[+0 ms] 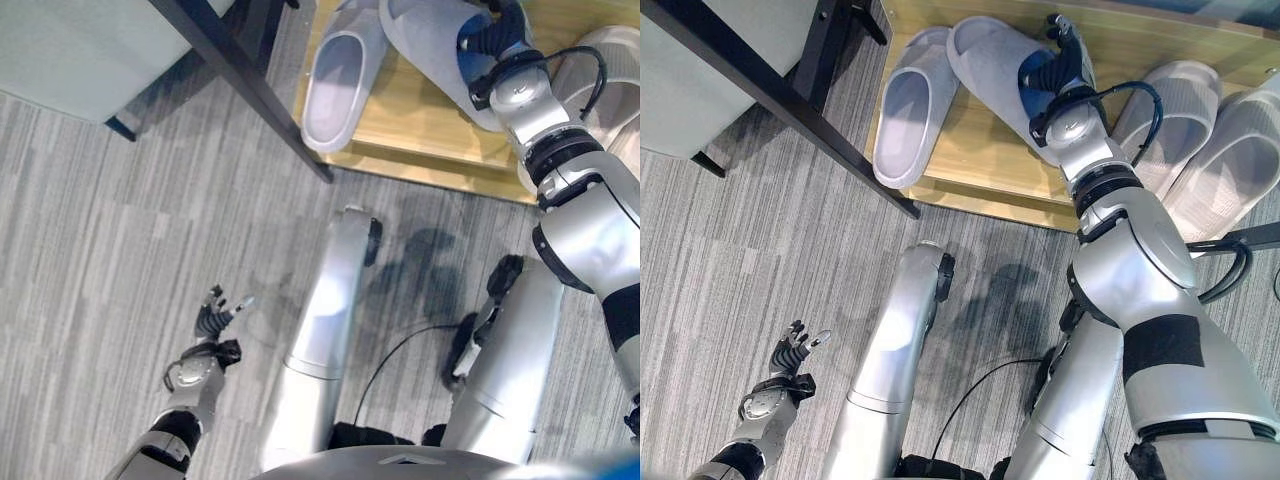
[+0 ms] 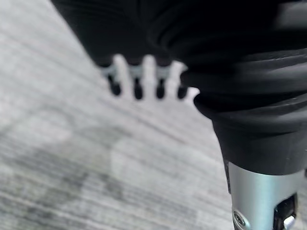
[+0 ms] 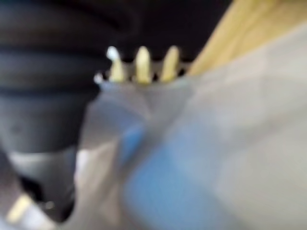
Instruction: Arrange the slippers neatly on the shoe rack.
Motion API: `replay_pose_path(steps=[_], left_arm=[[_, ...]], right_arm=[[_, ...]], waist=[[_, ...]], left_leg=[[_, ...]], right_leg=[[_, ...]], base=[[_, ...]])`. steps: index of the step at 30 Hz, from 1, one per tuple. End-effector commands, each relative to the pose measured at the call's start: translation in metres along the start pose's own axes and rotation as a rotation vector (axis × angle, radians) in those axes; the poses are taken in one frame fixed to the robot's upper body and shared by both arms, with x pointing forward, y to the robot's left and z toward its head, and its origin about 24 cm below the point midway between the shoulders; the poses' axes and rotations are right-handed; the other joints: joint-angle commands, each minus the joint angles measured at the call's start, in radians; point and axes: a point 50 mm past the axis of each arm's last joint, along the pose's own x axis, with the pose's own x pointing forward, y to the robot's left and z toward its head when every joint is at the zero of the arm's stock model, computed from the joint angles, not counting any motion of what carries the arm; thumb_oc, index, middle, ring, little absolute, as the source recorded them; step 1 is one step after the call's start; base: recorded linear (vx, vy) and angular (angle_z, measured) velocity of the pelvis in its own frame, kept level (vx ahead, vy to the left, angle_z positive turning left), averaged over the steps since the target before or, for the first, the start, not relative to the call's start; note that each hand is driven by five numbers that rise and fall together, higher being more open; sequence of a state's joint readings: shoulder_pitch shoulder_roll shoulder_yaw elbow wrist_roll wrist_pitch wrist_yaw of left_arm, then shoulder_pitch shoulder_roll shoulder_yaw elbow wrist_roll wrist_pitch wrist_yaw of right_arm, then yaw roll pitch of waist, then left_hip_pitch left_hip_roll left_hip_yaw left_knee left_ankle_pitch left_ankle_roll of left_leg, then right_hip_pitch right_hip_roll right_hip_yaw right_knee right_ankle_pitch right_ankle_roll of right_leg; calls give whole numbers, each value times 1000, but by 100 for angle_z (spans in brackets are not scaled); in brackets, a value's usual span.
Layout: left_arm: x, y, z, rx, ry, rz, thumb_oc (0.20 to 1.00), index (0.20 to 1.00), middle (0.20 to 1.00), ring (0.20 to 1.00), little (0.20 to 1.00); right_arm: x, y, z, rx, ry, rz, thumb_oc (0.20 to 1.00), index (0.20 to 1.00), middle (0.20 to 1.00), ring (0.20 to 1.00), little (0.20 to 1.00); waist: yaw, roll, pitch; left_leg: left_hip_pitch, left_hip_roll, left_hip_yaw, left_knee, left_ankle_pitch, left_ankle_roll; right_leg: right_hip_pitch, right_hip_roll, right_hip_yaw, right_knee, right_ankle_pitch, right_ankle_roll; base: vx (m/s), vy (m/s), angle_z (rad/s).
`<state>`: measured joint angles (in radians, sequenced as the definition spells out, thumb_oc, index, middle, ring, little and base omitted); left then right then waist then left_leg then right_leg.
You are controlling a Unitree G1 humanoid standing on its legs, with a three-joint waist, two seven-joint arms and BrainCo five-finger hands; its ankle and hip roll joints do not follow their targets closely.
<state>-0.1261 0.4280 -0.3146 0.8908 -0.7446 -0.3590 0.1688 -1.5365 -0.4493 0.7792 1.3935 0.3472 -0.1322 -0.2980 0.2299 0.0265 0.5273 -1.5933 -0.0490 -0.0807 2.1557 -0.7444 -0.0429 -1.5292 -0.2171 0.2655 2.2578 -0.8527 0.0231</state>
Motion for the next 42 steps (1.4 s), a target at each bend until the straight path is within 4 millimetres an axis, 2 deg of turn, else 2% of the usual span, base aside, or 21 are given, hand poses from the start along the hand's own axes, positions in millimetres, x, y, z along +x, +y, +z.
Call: replay_pose_path(steps=[1,2,8,14,18,22,28,32,40,42], left_arm=[[8,-1,19,6,-60,-19,1000,1000,1000,1000,1000],[25,-33,50,-22,-127,-65,1000,1000,1000,1000,1000],[21,-29,39,-21,-91,-56,1000,1000,1000,1000,1000],[20,-25,38,-13,-86,-49,1000,1000,1000,1000,1000],[22,-20,38,-23,-76,-23,1000,1000,1000,1000,1000],[27,-16,45,-41,-83,7,1000,1000,1000,1000,1000],[35,-26,62,-70,-105,8,1000,1000,1000,1000,1000],[38,-27,68,-68,-116,12,1000,1000,1000,1000,1000],[41,-23,75,-109,-129,52,1000,1000,1000,1000,1000],[42,-21,78,-115,-138,60,1000,1000,1000,1000,1000]], right_arm=[[11,-30,35,-91,-78,-83,1000,1000,1000,1000,1000],[7,-9,40,-73,-62,-59,1000,1000,1000,1000,1000],[9,-15,36,-49,-33,-70,1000,1000,1000,1000,1000],[8,-17,30,-62,-31,-69,1000,1000,1000,1000,1000],[5,0,30,-44,-42,-20,1000,1000,1000,1000,1000],[3,11,39,-21,-78,10,1000,1000,1000,1000,1000],[-2,28,43,60,-89,53,1000,1000,1000,1000,1000],[-4,31,45,117,-100,62,1000,1000,1000,1000,1000],[-15,51,52,194,-193,149,1000,1000,1000,1000,1000],[-21,57,61,176,-266,187,1000,1000,1000,1000,1000]], waist=[[26,-8,-7],[6,-23,-7],[4,-27,-7],[-3,-28,-7],[-22,-34,-7],[-37,-42,-7],[-60,-50,-7],[-66,-51,-7],[-93,-57,-7],[-101,-60,-7]], left_leg=[[23,21,-10,80,-104,73],[23,26,-8,94,-110,70],[23,32,-4,119,-122,65],[23,39,-2,120,-122,63],[23,43,-9,125,-119,59],[23,41,-17,131,-113,57],[23,49,-21,152,-112,54],[23,56,-17,157,-113,54],[23,72,-8,165,-113,58],[23,71,-8,166,-111,56]], right_leg=[[97,-25,93,73,172,-125],[89,-15,98,88,173,-120],[83,-9,103,108,170,-114],[79,-1,112,111,170,-114],[68,16,119,115,173,-111],[72,25,121,116,179,-106],[74,40,123,123,194,-91],[72,42,129,123,202,-85],[59,60,151,135,214,-76],[61,61,157,139,216,-75]], base=[[-91,21,-13],[-68,17,-10],[-25,9,-4],[-31,9,-9],[-32,20,-3],[-19,21,-4],[-25,19,-6],[-10,18,-5],[-2,17,-6],[7,8,-7]])
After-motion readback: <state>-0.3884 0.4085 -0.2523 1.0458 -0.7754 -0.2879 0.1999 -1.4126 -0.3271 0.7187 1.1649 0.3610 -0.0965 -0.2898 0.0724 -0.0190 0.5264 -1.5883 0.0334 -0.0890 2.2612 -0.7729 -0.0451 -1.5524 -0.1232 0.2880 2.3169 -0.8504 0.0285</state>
